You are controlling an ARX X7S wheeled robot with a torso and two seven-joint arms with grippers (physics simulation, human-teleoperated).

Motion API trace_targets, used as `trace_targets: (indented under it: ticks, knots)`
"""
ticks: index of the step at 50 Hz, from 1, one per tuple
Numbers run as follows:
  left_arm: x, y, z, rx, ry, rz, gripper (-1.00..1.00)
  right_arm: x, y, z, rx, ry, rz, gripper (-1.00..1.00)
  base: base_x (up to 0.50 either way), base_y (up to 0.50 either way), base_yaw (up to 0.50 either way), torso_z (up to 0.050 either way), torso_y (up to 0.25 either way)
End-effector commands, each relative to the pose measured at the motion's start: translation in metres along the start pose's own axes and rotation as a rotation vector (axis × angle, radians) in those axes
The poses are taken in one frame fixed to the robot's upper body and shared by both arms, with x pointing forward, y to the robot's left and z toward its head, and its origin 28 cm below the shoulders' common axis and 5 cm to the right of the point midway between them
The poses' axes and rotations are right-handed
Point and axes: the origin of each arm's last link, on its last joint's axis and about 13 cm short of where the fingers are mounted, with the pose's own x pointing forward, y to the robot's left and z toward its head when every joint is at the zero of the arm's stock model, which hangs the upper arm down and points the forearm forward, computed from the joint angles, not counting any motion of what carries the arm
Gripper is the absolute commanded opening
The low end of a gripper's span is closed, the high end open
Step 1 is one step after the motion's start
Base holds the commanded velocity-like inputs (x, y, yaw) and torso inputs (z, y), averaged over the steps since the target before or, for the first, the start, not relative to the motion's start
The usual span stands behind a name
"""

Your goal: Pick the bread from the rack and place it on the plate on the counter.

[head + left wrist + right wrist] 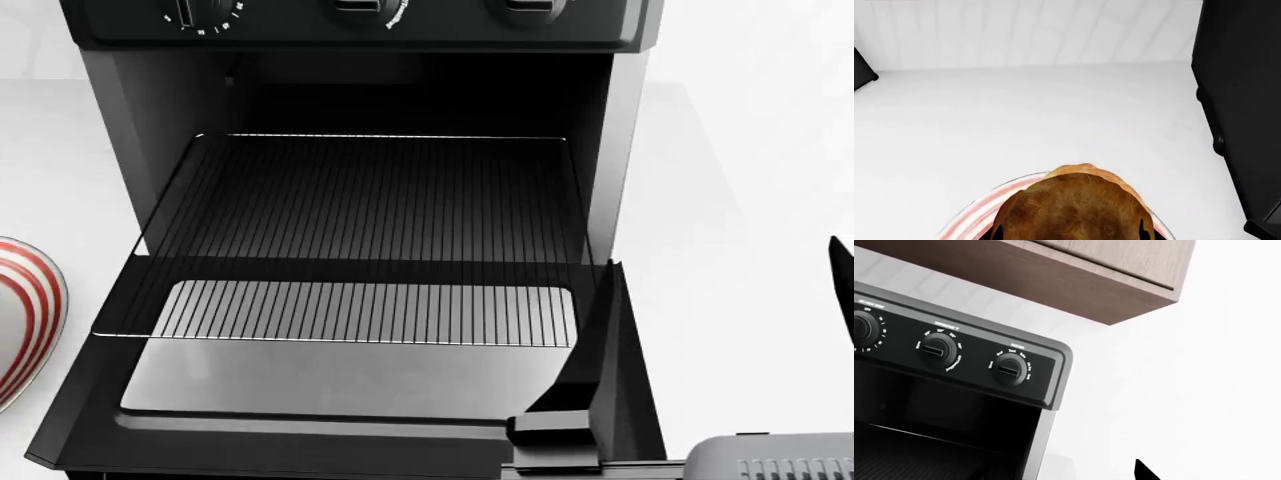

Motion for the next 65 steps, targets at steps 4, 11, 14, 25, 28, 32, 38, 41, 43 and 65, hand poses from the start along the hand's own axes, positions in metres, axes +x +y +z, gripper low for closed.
trace_targets:
  ticks: [4, 11, 14, 25, 28, 32, 38, 41, 43, 65]
  knots:
    - [0.012, -0.006, 0.002, -0.034, 0.032, 0.012, -1.00, 0.004, 0.003, 0.003, 0.015, -0.042, 0.025, 1.00, 0.00, 0.00, 0.00, 0.000, 0.000]
    - [0.019, -0.004, 0.001, -0.050, 0.047, 0.035, -1.00, 0.004, 0.003, 0.002, 0.016, -0.040, 0.024, 1.00, 0.00, 0.00, 0.00, 0.000, 0.001]
    - [0.021, -0.001, -0.001, -0.061, 0.055, 0.048, -1.00, 0.002, 0.002, 0.002, 0.016, -0.041, 0.022, 1.00, 0.00, 0.00, 0.00, 0.000, 0.000]
    - [0.033, 0.001, -0.010, -0.055, 0.111, 0.082, -1.00, 0.002, 0.002, 0.001, 0.017, -0.038, 0.022, 1.00, 0.00, 0.00, 0.00, 0.000, 0.000]
    - [0.036, 0.000, -0.012, -0.051, 0.125, 0.085, -1.00, 0.002, 0.002, 0.001, 0.017, -0.038, 0.022, 1.00, 0.00, 0.00, 0.00, 0.000, 0.000]
    - [0.043, -0.001, -0.017, -0.044, 0.144, 0.081, -1.00, 0.001, 0.003, 0.001, 0.017, -0.037, 0.023, 1.00, 0.00, 0.00, 0.00, 0.000, 0.000]
    - [0.047, -0.002, -0.021, -0.044, 0.169, 0.081, -1.00, 0.000, 0.002, 0.000, 0.017, -0.037, 0.021, 1.00, 0.00, 0.00, 0.00, 0.000, 0.002]
    - [0.046, -0.003, -0.022, -0.041, 0.182, 0.079, -1.00, 0.001, 0.002, 0.001, 0.017, -0.038, 0.022, 1.00, 0.00, 0.00, 0.00, 0.000, 0.000]
    - [0.046, -0.003, -0.023, -0.041, 0.189, 0.078, -1.00, 0.001, 0.002, 0.001, 0.017, -0.039, 0.023, 1.00, 0.00, 0.00, 0.00, 0.000, 0.000]
    - [0.060, 0.002, -0.037, -0.054, 0.226, 0.075, -1.00, 0.000, 0.003, 0.001, 0.017, -0.039, 0.026, 1.00, 0.00, 0.00, 0.00, 0.000, 0.000]
